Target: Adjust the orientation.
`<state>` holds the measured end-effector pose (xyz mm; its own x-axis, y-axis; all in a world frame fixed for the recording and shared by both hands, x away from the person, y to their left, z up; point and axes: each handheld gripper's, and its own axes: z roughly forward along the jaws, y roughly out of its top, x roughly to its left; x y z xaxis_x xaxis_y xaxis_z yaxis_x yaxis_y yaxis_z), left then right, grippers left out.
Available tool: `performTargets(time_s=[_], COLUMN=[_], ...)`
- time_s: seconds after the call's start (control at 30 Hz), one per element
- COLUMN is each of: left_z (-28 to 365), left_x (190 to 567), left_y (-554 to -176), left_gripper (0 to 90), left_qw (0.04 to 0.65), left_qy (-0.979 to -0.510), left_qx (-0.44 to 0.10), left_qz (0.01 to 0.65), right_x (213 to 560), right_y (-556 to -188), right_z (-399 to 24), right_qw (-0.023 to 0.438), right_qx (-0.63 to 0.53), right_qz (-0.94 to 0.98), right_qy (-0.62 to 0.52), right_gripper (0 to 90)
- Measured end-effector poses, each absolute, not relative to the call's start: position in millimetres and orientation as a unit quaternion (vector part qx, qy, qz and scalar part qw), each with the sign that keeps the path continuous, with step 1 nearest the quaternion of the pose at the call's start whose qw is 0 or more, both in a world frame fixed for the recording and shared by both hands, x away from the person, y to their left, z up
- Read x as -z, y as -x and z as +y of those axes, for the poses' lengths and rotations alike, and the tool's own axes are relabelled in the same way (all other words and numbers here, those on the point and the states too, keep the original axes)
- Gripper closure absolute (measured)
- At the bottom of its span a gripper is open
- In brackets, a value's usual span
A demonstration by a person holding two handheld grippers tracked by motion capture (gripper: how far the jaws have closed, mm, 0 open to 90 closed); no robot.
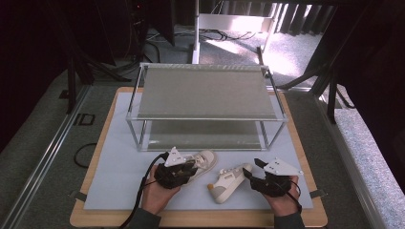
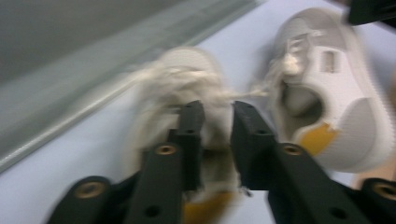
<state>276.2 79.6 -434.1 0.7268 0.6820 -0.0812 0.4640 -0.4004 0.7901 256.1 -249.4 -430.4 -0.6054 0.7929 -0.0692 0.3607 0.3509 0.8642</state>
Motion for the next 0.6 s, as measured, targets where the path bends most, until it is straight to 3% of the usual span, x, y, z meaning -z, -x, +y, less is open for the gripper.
performTargets(time_s=[0.07, 0.23, 0.43, 0.6], left_z=[81.6, 89.6, 98.5, 96.2], left_x=[433.3, 426.3, 425.6, 432.1], left_y=[-277.0, -277.1, -285.6, -294.7], left_gripper=[65.8, 59.3, 57.3, 57.0], left_qw=[0.441, 0.453, 0.435, 0.426], left_qy=[-0.82, -0.807, -0.807, -0.814], left_qx=[-0.116, -0.143, -0.166, -0.15], left_qz=[0.345, 0.35, 0.362, 0.364], right_x=[430.2, 430.4, 430.6, 430.7], right_y=[-255.9, -255.9, -255.8, -255.9], right_z=[-249.3, -249.7, -249.6, -249.6], right_qw=[0.25, 0.248, 0.249, 0.249], right_qx=[-0.434, -0.435, -0.435, -0.436], right_qz=[0.784, 0.784, 0.783, 0.783], right_qy=[-0.367, -0.368, -0.368, -0.368], right_gripper=[42.3, 42.3, 42.3, 42.3])
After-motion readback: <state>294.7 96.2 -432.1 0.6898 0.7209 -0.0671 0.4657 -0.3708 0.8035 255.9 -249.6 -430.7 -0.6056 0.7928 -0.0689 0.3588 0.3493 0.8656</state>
